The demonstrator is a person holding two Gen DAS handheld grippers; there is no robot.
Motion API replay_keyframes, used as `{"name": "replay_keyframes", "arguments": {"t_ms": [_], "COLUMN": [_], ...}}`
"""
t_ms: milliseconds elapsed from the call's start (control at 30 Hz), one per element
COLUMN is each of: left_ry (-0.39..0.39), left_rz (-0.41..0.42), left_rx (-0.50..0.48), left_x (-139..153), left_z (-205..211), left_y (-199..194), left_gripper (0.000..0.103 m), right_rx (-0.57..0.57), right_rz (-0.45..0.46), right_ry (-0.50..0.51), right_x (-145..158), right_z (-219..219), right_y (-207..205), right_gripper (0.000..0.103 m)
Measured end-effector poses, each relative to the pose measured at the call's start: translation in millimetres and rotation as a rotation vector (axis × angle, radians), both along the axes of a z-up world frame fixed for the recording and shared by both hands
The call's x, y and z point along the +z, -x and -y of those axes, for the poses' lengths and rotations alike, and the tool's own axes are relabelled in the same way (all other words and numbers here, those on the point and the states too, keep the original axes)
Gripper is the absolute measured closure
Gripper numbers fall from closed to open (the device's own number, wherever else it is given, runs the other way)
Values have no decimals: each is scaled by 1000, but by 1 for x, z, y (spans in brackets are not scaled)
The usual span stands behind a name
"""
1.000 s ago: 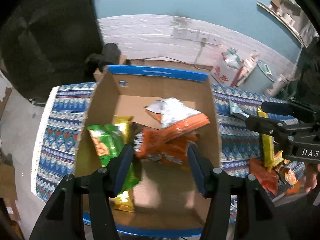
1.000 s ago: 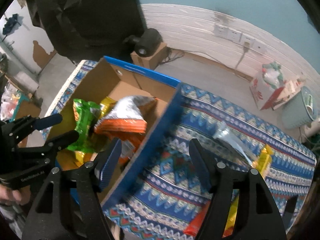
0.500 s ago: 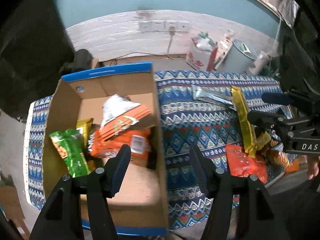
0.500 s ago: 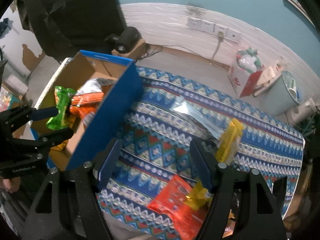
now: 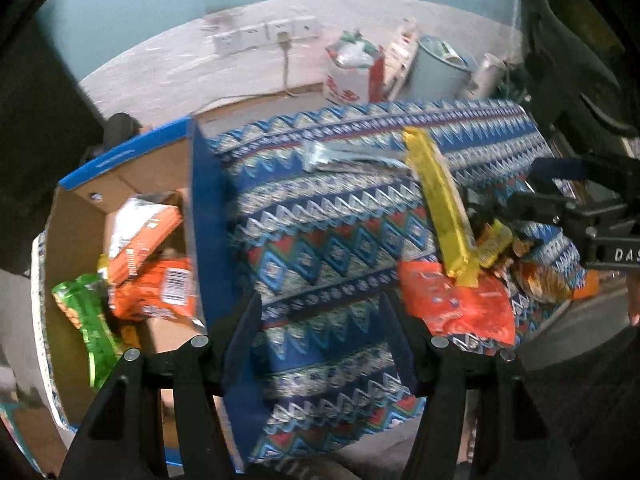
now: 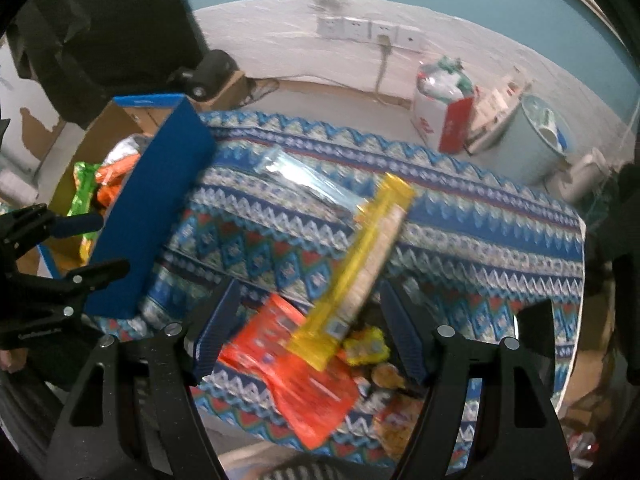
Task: Organize snacks
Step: 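Move both tools from the box over the snack pile on the tablecloth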
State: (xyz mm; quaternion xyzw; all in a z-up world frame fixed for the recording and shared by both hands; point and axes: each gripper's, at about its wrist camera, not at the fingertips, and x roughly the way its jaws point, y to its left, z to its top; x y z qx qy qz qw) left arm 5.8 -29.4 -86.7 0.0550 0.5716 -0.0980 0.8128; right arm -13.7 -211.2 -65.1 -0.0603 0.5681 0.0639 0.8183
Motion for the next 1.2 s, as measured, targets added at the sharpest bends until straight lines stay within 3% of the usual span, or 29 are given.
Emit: {"name": "replay_keyframes", "arguments": {"t_ms": [367,467,700,867,1200], "left_ry": [15,21,80,64,-15], "left_rz": [-116,-144,-216,-269,-281], "left_rx": [-86,-84,-58,-76,-95], "left_x": [-30,-38,-56,-68,-85], "left_z": [63,73,91,105,109], "left_y": [12,12,12,18,16], "left_gripper": [41,34,28,27,27], "right_rx": [-63,-57,-35,-5,16], "right_rz": [-61,-85,-181,-252,-359], "right_ry": [11,18,37,68,128], "right_x": [-20,-26,-54,-73,-112], "right_z": [51,61,80,88,98], "right_y": [28,36,52,62,69], "right_gripper": [30,30,29,29,30]}}
